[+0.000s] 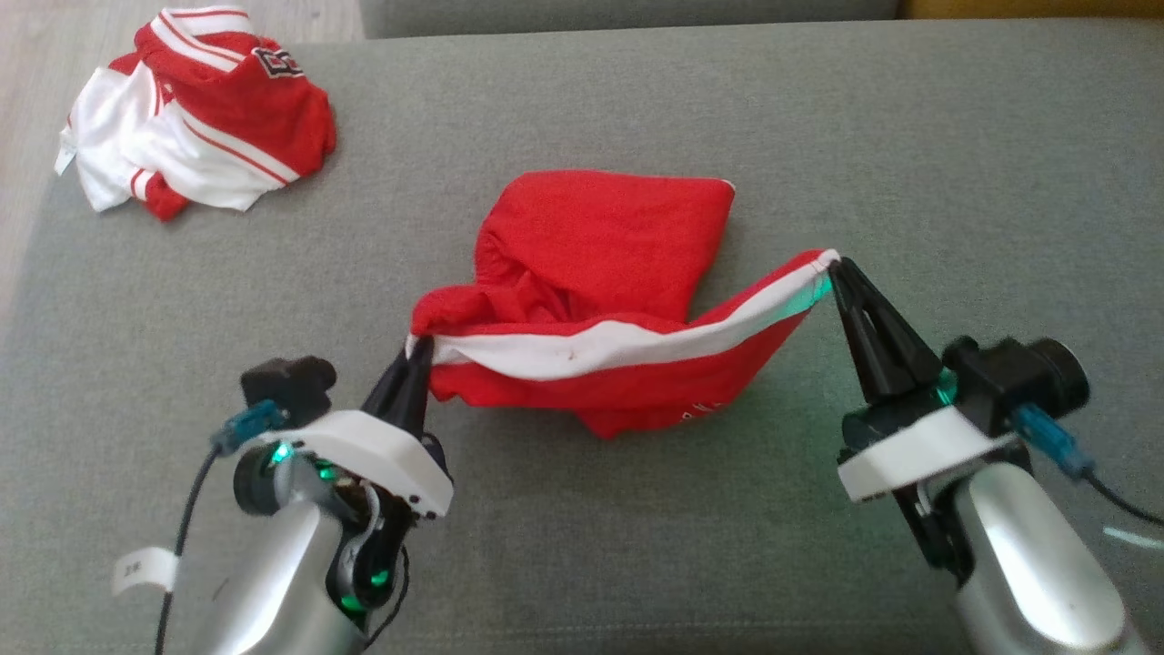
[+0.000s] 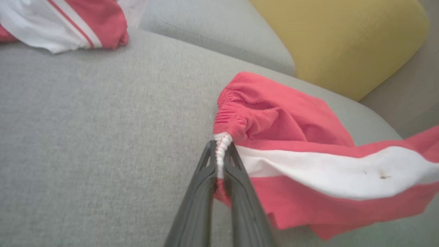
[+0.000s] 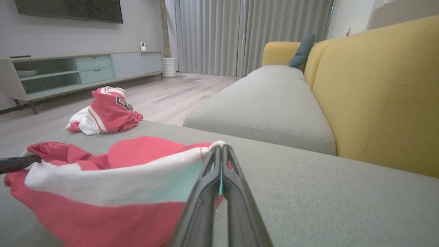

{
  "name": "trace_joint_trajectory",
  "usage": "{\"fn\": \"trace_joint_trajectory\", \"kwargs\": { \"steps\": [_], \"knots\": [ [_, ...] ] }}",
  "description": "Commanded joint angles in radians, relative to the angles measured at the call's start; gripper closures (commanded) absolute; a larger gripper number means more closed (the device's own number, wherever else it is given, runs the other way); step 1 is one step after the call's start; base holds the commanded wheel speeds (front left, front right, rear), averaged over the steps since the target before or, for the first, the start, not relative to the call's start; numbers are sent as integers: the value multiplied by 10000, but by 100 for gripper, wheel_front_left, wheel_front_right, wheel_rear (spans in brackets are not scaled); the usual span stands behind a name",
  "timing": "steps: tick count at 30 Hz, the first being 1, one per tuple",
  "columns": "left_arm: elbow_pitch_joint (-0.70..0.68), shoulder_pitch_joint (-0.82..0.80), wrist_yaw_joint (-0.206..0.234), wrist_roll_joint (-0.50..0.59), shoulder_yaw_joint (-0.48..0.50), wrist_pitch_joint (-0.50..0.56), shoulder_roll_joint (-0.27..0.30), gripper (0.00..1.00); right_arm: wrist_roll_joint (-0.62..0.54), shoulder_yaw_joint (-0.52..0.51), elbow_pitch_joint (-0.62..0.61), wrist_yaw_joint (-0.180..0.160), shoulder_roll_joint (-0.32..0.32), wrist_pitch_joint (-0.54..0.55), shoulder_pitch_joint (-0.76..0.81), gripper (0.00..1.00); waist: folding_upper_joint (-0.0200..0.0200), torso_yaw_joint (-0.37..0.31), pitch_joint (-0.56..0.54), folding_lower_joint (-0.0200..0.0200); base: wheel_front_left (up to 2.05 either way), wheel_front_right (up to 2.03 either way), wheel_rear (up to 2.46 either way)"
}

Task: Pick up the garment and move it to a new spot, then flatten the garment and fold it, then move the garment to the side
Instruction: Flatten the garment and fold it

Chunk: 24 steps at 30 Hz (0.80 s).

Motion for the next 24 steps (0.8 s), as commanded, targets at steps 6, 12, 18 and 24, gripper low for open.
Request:
{"fn": "trace_joint_trajectory", "kwargs": {
  "steps": [6,12,18,24],
  "knots": [
    [-1261,339,361,-150,585,-437,309,100,-216,182,-1587,71,128,555,1158,100,0,-139,-124,0,0,0,0],
    [-1453,1118,672,-314,717,-448,402,100,184,850,-1240,71,278,878,1837,100,0,-108,-81,0,0,0,0],
    [-1269,1261,718,-376,725,-493,396,100,488,1445,-457,71,334,812,1662,100,0,-40,-19,0,0,0,0],
    [-1008,1111,720,-380,725,-623,356,100,529,1518,119,71,251,581,1270,73,0,9,18,0,0,0,0]
  ]
}}
